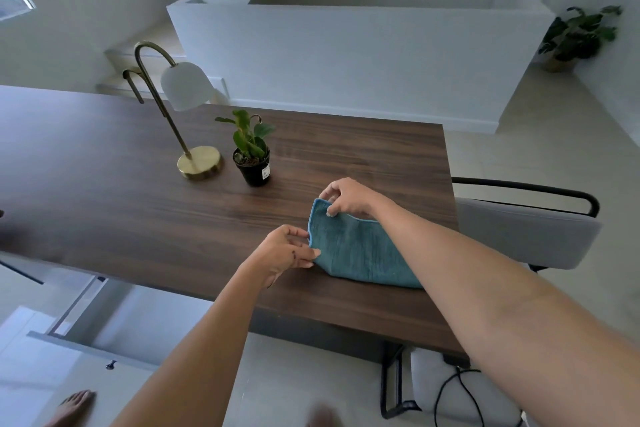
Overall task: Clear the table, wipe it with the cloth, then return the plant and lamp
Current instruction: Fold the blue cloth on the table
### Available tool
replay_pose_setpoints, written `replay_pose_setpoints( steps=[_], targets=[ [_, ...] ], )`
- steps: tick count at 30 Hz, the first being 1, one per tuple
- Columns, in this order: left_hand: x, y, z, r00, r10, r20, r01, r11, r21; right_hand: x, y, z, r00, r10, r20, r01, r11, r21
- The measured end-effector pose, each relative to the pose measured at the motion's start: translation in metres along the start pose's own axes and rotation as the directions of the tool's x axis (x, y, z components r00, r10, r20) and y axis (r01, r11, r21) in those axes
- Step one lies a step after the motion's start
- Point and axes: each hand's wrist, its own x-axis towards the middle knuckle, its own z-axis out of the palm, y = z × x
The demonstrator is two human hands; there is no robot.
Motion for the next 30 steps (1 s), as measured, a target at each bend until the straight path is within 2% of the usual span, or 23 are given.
replay_pose_setpoints(
  steps=[4, 8, 14, 16, 21, 24, 28, 30],
  targets=[
    [-0.006, 0.017, 0.021, 0.99, 0.101, 0.101, -0.101, 0.995, 0.001, -0.019, 0.011, -0.025, 0.998, -0.052, -0.04, 0.048, 0.994, -0.094],
    [-0.01, 0.039, 0.054, 0.965, 0.17, 0.2, -0.18, 0.983, 0.034, -0.041, 0.029, -0.051, 0.986, -0.085, -0.145, 0.068, 0.99, -0.12],
    [-0.002, 0.049, 0.112, 0.927, 0.176, 0.33, -0.236, 0.96, 0.15, -0.079, 0.069, -0.085, 0.959, -0.08, -0.273, 0.02, 0.976, -0.216],
    [0.003, 0.043, 0.132, 0.914, 0.208, 0.348, -0.3, 0.924, 0.235, -0.09, 0.082, -0.092, 0.954, -0.059, -0.294, -0.015, 0.97, -0.243],
    [0.008, 0.018, 0.178, 0.858, 0.317, 0.404, -0.484, 0.761, 0.432, -0.1, 0.118, -0.093, 0.94, -0.009, -0.341, -0.105, 0.944, -0.314],
    [0.012, 0.007, 0.195, 0.848, 0.307, 0.433, -0.504, 0.721, 0.475, -0.103, 0.136, -0.09, 0.917, -0.003, -0.398, -0.135, 0.938, -0.32],
    [0.013, -0.003, 0.202, 0.836, 0.284, 0.469, -0.506, 0.728, 0.461, -0.109, 0.155, -0.086, 0.925, 0.047, -0.376, -0.181, 0.926, -0.33],
    [0.016, -0.006, 0.198, 0.845, 0.303, 0.44, -0.503, 0.729, 0.464, -0.112, 0.161, -0.083, 0.91, 0.075, -0.407, -0.206, 0.935, -0.289]
  ],
)
